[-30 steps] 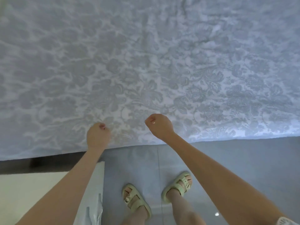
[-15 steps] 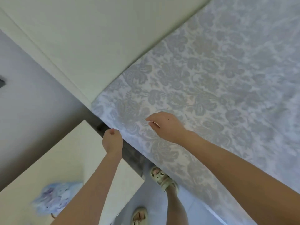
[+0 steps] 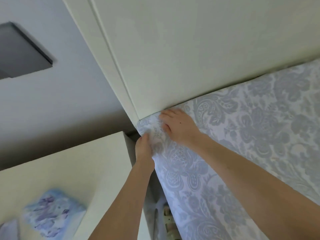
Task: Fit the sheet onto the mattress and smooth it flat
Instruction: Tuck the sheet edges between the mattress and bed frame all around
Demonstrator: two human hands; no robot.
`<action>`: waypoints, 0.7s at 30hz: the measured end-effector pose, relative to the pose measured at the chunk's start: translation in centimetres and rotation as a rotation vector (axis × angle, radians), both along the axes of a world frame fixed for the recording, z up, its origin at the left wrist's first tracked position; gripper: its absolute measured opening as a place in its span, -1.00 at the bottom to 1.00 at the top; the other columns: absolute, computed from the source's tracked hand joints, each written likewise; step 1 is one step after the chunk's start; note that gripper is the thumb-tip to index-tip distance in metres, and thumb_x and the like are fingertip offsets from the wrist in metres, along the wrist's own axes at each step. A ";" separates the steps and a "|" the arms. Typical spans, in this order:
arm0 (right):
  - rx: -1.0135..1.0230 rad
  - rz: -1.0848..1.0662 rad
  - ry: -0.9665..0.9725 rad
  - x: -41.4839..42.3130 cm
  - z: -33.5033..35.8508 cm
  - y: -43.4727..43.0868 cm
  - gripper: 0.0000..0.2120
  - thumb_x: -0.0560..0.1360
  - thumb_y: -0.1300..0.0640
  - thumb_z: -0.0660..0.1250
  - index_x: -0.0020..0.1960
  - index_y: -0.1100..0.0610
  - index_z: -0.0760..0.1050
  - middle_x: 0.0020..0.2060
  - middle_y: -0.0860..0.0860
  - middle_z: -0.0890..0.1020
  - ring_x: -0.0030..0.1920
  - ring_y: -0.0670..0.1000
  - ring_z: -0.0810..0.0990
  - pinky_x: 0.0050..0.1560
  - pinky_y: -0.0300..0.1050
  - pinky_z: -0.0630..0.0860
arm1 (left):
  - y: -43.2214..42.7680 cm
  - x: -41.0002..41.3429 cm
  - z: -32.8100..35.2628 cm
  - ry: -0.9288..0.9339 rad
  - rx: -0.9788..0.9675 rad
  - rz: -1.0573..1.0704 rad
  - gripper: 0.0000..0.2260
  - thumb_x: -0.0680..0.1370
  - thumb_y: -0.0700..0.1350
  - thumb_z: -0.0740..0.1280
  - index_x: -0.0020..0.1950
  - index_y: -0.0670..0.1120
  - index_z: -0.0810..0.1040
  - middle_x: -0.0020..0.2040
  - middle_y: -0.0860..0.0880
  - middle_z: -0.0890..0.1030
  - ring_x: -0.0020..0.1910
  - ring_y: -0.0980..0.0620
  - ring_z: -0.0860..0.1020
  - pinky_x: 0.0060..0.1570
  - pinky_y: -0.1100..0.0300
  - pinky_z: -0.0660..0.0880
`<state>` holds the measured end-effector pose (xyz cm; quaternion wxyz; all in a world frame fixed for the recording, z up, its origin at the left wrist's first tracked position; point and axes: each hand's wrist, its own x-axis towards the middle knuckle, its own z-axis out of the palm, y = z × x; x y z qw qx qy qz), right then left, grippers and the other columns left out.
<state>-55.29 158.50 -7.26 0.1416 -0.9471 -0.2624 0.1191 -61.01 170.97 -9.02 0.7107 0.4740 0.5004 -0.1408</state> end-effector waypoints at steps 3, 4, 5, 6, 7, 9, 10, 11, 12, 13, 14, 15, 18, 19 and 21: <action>-0.047 -0.032 0.019 1.5 -2.3 0.0 -0.55 0.49 -0.03 0.04 0.14 0.17 0.57 0.05 0.06 0.65 0.08 0.14 0.58 0.25 0.09 0.32 | 0.1 0.6 -1.0 -0.036 -0.247 0.104 -0.74 0.57 0.06 0.27 0.07 -0.10 0.58 -0.01 -0.10 0.64 -0.03 -0.06 0.61 0.00 0.05 0.53; -0.054 -0.044 0.025 1.6 -2.8 -0.2 -0.52 0.48 -0.08 0.03 0.17 0.13 0.55 0.07 0.03 0.64 0.10 0.12 0.57 0.26 0.04 0.27 | 0.1 0.8 -1.2 -0.050 -0.299 0.130 -0.70 0.58 0.09 0.24 0.10 -0.10 0.57 0.04 -0.12 0.64 0.00 -0.07 0.60 0.01 0.04 0.53; -0.057 -0.056 0.022 1.7 -3.0 -0.3 -0.49 0.47 -0.13 0.00 0.19 0.10 0.54 0.08 0.00 0.63 0.10 0.10 0.56 0.24 0.01 0.24 | 0.2 0.9 -1.5 -0.066 -0.346 0.164 -0.67 0.58 0.11 0.21 0.14 -0.10 0.56 0.09 -0.14 0.63 0.04 -0.08 0.59 0.06 0.02 0.52; -0.061 -0.072 0.016 1.9 -3.1 -0.3 -0.46 0.45 -0.17 -0.03 0.18 0.07 0.54 0.07 -0.03 0.63 0.09 0.08 0.55 0.21 -0.01 0.24 | 0.4 0.9 -1.5 -0.081 -0.377 0.192 -0.63 0.59 0.13 0.18 0.18 -0.10 0.56 0.15 -0.16 0.62 0.09 -0.10 0.58 0.12 0.00 0.51; -0.060 -0.085 0.008 2.0 -2.9 -0.4 -0.46 0.43 -0.19 -0.02 0.16 0.05 0.55 0.04 -0.04 0.64 0.06 0.07 0.55 0.17 -0.02 0.24 | 0.5 0.8 -1.4 -0.100 -0.389 0.201 -0.60 0.59 0.14 0.16 0.23 -0.10 0.55 0.18 -0.16 0.61 0.14 -0.12 0.58 0.18 -0.03 0.49; -0.024 -0.101 0.010 2.0 -2.1 -0.5 -0.48 0.39 -0.21 0.03 0.12 0.04 0.55 0.00 -0.06 0.64 0.03 0.06 0.54 0.13 -0.01 0.26 | 0.4 0.0 -0.8 -0.134 -0.364 0.167 -0.59 0.60 0.16 0.15 0.24 -0.09 0.55 0.17 -0.14 0.62 0.15 -0.10 0.58 0.22 -0.04 0.48; 0.017 -0.103 0.027 2.2 -1.3 -0.8 -0.48 0.36 -0.21 0.07 0.13 0.04 0.54 0.00 -0.07 0.62 0.03 0.05 0.52 0.14 0.00 0.26 | 0.1 -0.5 0.0 -0.144 -0.348 0.140 -0.59 0.59 0.17 0.15 0.22 -0.07 0.57 0.14 -0.11 0.64 0.14 -0.08 0.60 0.21 -0.03 0.48; 0.067 -0.101 0.065 2.3 -0.3 -1.3 -0.48 0.34 -0.21 0.13 0.16 0.04 0.52 0.00 -0.09 0.60 0.04 0.03 0.51 0.16 0.00 0.27 | -0.1 -1.3 0.9 -0.161 -0.337 0.097 -0.61 0.59 0.17 0.15 0.19 -0.04 0.59 0.10 -0.08 0.66 0.12 -0.05 0.61 0.20 -0.01 0.49; 0.122 -0.094 0.123 2.5 1.0 -2.0 -0.47 0.32 -0.17 0.20 0.21 0.04 0.51 -0.01 -0.13 0.57 0.03 0.01 0.48 0.17 0.01 0.29 | -0.5 -2.0 1.9 -0.182 -0.343 0.047 -0.62 0.58 0.18 0.14 0.15 -0.02 0.60 0.08 -0.05 0.67 0.10 -0.02 0.62 0.19 0.00 0.50; 0.158 -0.069 0.185 2.7 2.4 -2.9 -0.46 0.30 -0.13 0.27 0.25 0.02 0.49 -0.04 -0.18 0.53 0.02 -0.02 0.46 0.18 0.01 0.32 | -0.7 -2.6 3.1 -0.199 -0.365 -0.005 -0.61 0.58 0.19 0.13 0.14 0.00 0.61 0.08 -0.03 0.67 0.11 0.00 0.62 0.20 0.01 0.49; 0.160 -0.027 0.239 3.0 3.9 -3.8 -0.45 0.27 -0.10 0.32 0.25 -0.01 0.49 -0.07 -0.22 0.49 0.01 -0.04 0.45 0.17 0.01 0.35 | -0.9 -3.1 4.4 -0.212 -0.390 -0.041 -0.59 0.57 0.22 0.11 0.17 0.01 0.60 0.11 -0.02 0.66 0.14 0.02 0.61 0.23 0.01 0.47; 0.125 0.024 0.276 3.2 5.3 -4.5 -0.47 0.25 -0.11 0.36 0.22 -0.05 0.51 -0.09 -0.25 0.48 0.01 -0.05 0.44 0.15 0.00 0.35 | -0.9 -3.2 5.5 -0.231 -0.397 -0.085 -0.55 0.56 0.25 0.11 0.22 0.01 0.58 0.16 -0.01 0.64 0.19 0.03 0.58 0.28 0.00 0.43; 0.016 0.150 0.301 3.5 8.6 -5.9 -0.59 0.18 -0.19 0.39 0.01 -0.19 0.47 -0.07 -0.23 0.49 0.02 -0.09 0.43 0.14 -0.05 0.31 | -0.8 -2.4 8.3 -0.262 -0.327 -0.190 -0.39 0.47 0.32 0.22 0.29 -0.13 0.52 0.19 -0.05 0.61 0.24 0.04 0.53 0.27 0.11 0.44; 0.014 0.185 0.299 3.4 9.2 -6.2 -0.60 0.15 -0.21 0.39 -0.04 -0.19 0.45 -0.04 -0.21 0.51 0.04 -0.10 0.44 0.16 -0.08 0.30 | -0.6 -2.1 9.0 -0.260 -0.354 -0.191 -0.36 0.49 0.29 0.19 0.33 -0.20 0.47 0.24 -0.12 0.57 0.27 -0.01 0.50 0.15 0.27 0.46; 0.024 0.197 0.349 3.0 10.0 -7.0 -0.63 0.16 -0.18 0.44 -0.10 -0.20 0.41 -0.01 -0.23 0.55 0.07 -0.18 0.47 0.27 -0.20 0.22 | -0.1 -2.5 9.6 -0.321 -0.358 -0.277 -0.43 0.63 0.13 -0.02 0.43 -0.29 0.30 0.39 -0.22 0.41 0.39 -0.11 0.38 -0.20 0.47 0.45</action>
